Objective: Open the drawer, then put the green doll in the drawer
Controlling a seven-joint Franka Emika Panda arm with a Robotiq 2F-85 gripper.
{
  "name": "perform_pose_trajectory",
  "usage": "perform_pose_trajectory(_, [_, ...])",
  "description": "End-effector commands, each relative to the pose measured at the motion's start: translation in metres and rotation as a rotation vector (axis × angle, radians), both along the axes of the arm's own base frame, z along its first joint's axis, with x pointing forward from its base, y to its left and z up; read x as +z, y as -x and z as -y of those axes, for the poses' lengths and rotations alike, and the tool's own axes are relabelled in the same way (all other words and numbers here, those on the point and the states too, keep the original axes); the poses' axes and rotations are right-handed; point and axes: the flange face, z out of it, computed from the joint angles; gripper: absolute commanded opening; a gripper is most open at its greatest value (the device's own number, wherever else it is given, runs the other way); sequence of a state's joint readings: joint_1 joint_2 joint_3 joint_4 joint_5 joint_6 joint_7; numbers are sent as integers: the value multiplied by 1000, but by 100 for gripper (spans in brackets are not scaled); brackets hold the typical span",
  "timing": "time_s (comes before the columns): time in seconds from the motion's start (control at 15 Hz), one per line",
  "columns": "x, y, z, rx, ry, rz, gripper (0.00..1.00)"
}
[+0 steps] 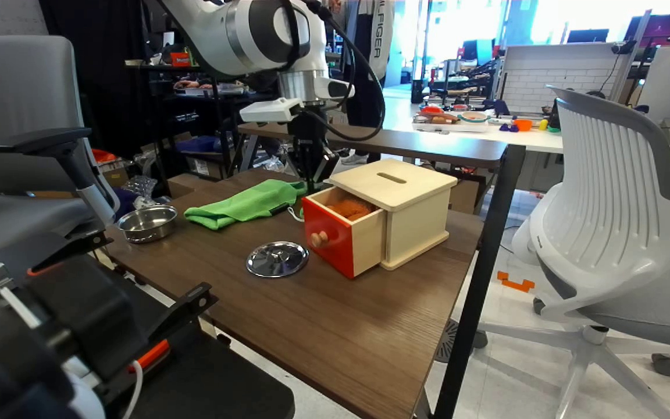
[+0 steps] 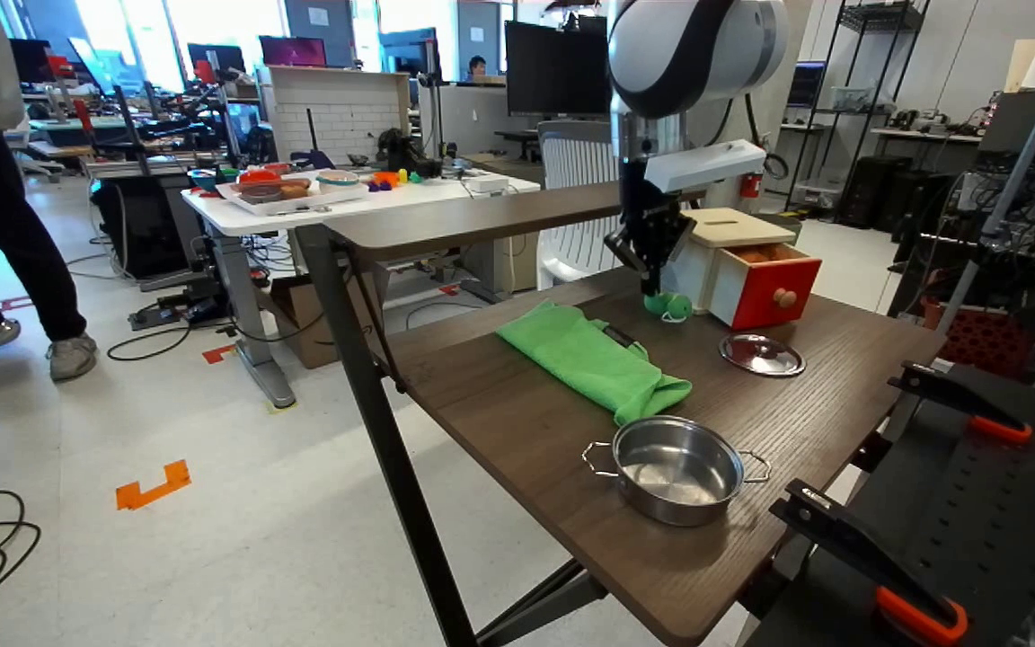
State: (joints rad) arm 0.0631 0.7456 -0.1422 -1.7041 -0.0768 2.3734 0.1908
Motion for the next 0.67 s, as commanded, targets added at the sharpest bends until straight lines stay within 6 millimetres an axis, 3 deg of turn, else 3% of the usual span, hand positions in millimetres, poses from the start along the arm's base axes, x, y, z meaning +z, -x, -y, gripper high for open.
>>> perform_pose_trajectory(0.0, [34,45,7,13,-30,13,1])
perform_pose_trajectory(0.6, [116,113,63,-112,-170,182,1])
